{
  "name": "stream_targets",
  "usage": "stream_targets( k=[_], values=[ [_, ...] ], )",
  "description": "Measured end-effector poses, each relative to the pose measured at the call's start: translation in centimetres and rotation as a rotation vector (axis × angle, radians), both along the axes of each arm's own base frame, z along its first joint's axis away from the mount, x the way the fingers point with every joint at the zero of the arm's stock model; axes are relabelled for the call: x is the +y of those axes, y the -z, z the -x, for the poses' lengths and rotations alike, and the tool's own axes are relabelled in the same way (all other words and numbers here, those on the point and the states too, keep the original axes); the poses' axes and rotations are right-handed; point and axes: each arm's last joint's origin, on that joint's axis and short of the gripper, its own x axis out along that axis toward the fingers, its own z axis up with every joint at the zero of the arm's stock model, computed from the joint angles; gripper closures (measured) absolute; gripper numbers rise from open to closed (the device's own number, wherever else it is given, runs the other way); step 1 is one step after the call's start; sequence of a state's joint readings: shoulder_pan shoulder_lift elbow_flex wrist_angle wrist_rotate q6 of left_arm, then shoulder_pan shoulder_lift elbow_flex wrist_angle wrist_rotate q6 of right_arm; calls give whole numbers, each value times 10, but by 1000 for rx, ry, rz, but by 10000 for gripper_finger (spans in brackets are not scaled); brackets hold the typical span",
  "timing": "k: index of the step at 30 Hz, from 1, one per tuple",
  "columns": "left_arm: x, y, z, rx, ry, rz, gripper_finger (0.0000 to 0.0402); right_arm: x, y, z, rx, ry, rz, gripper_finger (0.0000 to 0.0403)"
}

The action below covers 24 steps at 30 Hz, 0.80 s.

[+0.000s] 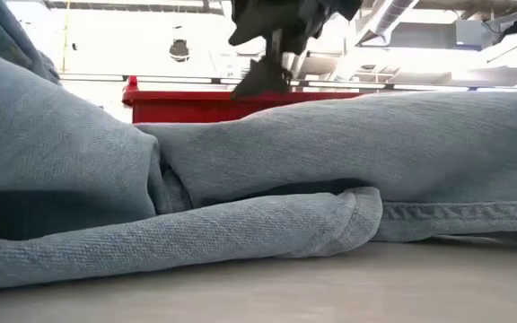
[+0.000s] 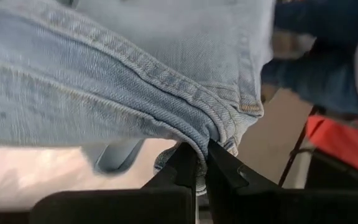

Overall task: Fold Laundry from Bin
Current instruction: Fold the light blue pants

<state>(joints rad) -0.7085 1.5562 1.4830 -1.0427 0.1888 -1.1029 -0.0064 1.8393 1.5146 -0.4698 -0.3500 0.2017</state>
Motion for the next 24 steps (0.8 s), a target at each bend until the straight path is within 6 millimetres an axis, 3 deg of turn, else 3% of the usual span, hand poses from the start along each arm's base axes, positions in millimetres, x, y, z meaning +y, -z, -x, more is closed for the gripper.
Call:
stream_targets(
  k=[5, 12, 24],
  values=[
    [-8, -2, -1, -61, -13, 16, 401, -19, 0, -24, -202, 133, 46, 15],
    [-13, 4, -4, -45, -13, 17, 401, -28, 61, -61, -232, 245, 15, 21],
    [-19, 4, -8, -10, -17, 105, 401, -32, 116, -131, -357, 307, 34, 21]
  ],
)
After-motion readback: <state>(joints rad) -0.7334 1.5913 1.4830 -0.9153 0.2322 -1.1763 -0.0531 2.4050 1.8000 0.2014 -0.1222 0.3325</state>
